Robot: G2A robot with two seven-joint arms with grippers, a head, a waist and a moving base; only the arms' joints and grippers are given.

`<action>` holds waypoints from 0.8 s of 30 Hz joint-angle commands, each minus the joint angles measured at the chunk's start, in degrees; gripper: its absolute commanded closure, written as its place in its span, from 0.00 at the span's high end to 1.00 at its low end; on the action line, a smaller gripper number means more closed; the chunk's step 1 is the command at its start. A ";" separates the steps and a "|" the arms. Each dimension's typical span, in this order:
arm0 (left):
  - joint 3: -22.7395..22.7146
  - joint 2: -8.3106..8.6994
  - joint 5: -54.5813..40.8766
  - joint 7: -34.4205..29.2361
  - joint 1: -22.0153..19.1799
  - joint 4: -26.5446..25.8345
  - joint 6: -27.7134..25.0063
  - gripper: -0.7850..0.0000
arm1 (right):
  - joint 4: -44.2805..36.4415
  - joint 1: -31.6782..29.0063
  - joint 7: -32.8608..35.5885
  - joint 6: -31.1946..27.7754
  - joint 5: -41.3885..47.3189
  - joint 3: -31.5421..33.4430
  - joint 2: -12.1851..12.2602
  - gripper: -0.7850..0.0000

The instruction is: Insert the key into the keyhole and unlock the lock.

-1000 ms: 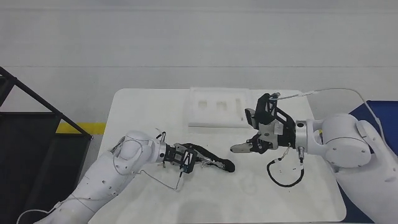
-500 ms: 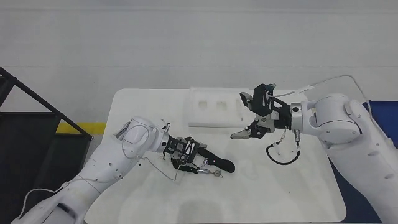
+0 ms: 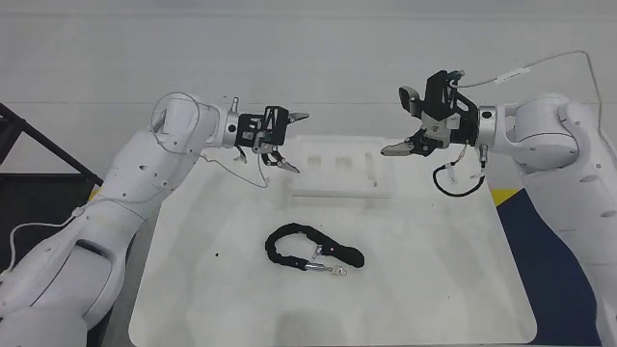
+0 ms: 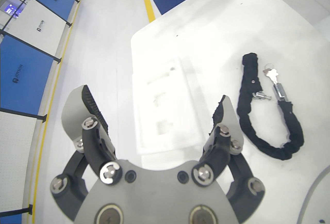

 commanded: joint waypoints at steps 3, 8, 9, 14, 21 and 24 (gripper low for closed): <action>4.62 -1.20 -7.38 -1.16 -7.80 6.46 0.00 1.00 | 4.54 3.10 -0.37 -2.20 2.78 -3.14 -0.97 1.00; 9.92 -2.97 -21.89 -1.71 -12.78 14.76 0.00 1.00 | 8.71 7.58 -0.05 -2.20 3.58 -6.29 -2.08 1.00; 11.09 -3.21 -25.00 -2.38 -13.53 15.92 0.00 1.00 | 9.11 8.35 -0.03 -2.20 3.02 -6.76 -2.25 1.00; 17.56 -3.54 -40.89 -10.67 -16.11 19.31 0.00 1.00 | 10.68 10.84 -1.92 -2.20 0.94 -8.67 -2.82 1.00; 24.22 -2.45 -59.17 -24.70 -19.04 16.99 0.00 1.00 | 11.55 11.98 -3.98 -2.20 -0.59 -9.77 -2.97 1.00; 24.33 -2.42 -60.92 -26.00 -19.08 16.93 0.00 1.00 | 11.55 11.99 -3.99 -2.20 -0.61 -9.78 -2.97 1.00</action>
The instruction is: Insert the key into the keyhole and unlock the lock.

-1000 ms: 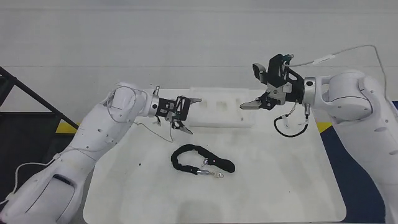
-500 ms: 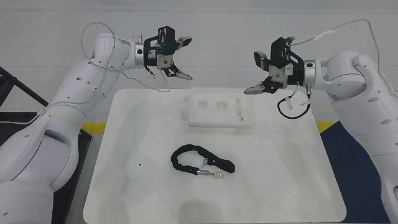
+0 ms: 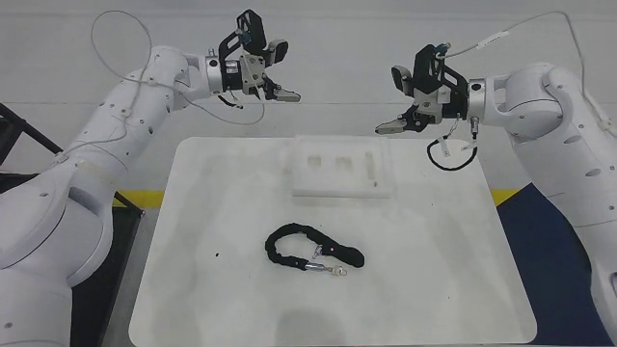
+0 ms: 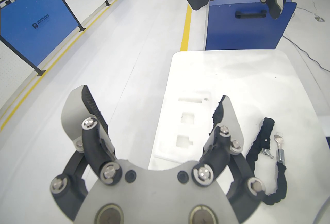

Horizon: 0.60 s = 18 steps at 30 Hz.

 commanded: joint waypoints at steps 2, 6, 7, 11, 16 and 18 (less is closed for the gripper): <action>-0.04 -0.01 0.73 0.51 0.01 0.02 0.00 1.00 | 0.00 0.00 0.00 0.00 0.00 0.00 0.00 1.00; -0.07 -0.02 1.43 0.86 0.02 0.03 0.00 1.00 | 0.00 0.00 0.00 0.00 0.01 0.00 0.00 1.00; -0.07 -0.02 1.43 0.86 0.02 0.03 0.00 1.00 | 0.00 0.00 0.00 0.00 0.01 0.00 0.00 1.00; -0.07 -0.02 1.43 0.85 0.02 0.03 0.00 1.00 | 0.00 0.00 0.00 0.00 0.01 0.00 0.00 1.00; -0.07 -0.02 1.43 0.85 0.02 0.03 0.00 1.00 | 0.00 0.00 0.00 0.00 0.01 0.00 0.00 1.00; -0.07 -0.02 1.43 0.85 0.02 0.03 0.00 1.00 | 0.00 0.00 0.00 0.00 0.01 0.00 0.00 1.00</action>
